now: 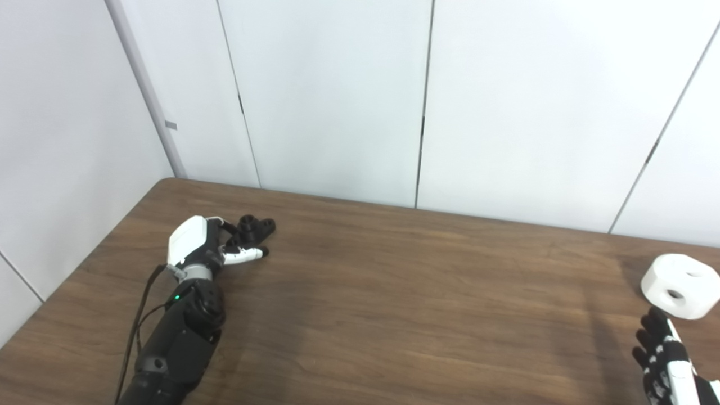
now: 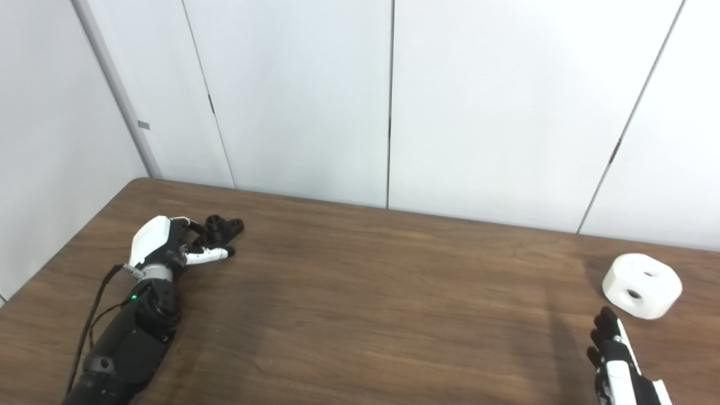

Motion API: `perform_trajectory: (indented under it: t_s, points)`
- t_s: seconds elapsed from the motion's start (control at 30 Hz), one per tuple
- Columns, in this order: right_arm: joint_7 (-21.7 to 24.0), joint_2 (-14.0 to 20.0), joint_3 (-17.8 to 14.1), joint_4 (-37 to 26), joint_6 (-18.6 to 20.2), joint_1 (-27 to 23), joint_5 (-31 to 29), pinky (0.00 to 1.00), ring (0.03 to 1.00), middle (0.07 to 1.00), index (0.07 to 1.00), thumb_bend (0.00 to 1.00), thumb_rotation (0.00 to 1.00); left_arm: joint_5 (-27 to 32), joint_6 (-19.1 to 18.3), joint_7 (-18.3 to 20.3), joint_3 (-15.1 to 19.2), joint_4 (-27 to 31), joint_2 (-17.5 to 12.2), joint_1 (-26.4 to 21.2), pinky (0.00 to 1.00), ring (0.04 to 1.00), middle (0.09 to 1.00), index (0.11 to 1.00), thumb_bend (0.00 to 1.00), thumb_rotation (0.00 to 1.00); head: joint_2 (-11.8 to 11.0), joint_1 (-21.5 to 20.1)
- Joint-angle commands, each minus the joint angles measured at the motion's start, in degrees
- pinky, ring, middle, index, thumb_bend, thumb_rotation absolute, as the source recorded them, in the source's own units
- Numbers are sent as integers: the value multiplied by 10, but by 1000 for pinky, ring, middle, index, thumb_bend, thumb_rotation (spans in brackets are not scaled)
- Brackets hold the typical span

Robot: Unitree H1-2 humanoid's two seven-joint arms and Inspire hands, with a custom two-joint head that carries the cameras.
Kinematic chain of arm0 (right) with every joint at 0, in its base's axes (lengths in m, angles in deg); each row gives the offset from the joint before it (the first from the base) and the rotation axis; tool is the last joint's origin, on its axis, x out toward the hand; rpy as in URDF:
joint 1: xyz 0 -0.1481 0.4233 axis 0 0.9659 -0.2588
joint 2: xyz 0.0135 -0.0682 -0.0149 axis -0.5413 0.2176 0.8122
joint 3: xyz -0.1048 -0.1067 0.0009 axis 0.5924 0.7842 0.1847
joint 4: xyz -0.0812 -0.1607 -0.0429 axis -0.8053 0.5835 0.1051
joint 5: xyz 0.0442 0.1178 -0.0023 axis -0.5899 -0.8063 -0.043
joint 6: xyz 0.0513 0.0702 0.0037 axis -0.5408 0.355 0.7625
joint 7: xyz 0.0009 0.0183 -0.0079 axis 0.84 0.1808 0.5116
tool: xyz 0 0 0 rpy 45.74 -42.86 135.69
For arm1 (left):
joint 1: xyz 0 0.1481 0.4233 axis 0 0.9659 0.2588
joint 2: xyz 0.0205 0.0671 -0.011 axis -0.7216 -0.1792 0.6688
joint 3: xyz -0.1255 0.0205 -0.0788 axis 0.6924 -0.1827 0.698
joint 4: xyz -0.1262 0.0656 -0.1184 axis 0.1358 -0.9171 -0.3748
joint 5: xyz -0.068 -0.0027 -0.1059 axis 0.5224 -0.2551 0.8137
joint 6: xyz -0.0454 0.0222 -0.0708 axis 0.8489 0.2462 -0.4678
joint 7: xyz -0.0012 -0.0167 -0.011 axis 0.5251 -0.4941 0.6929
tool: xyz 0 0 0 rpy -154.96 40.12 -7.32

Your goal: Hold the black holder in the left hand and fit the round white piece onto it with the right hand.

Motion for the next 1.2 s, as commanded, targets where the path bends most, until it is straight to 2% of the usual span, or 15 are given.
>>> perform_trajectory:
  t_s: [0.0,0.1,0.13,0.23,0.4,0.77,1.17]
  points:
    - [-2,0,-2,-22,-13,-9,0,1000,1000,1000,1000,434,966,2,17,-14,3,-7,-16,-23,1000,957,849,502,553,72,1,0]
    - [-1,-1,-3,-20,-16,-10,-6,1000,1000,1000,1000,430,961,6,39,-29,3,-21,-16,-26,993,931,819,486,527,56,1,0]
    - [-2,-2,-3,-20,-15,-10,-5,1000,1000,1000,1000,439,956,8,46,-33,3,-27,-16,-27,957,915,804,485,524,51,0,0]
    - [-3,-3,-1,-21,-12,-11,-2,1000,1000,1000,1000,428,959,9,55,-41,1,-37,-15,-30,871,904,787,484,521,46,-1,-1]
    - [-4,-5,1,-21,-12,-12,3,1000,1000,1000,1000,416,980,11,62,-45,-4,-49,-15,-32,822,898,787,484,520,44,-2,-2]
    - [-4,-6,0,-24,-9,-13,4,1000,1000,1000,1000,443,1000,10,67,-41,-16,-39,-17,-25,834,886,782,485,520,43,0,-9]
    - [-6,-12,5,-24,-7,-14,16,1000,1000,1000,1000,450,994,19,56,10,-26,30,-11,0,839,895,785,485,520,44,3,-15]
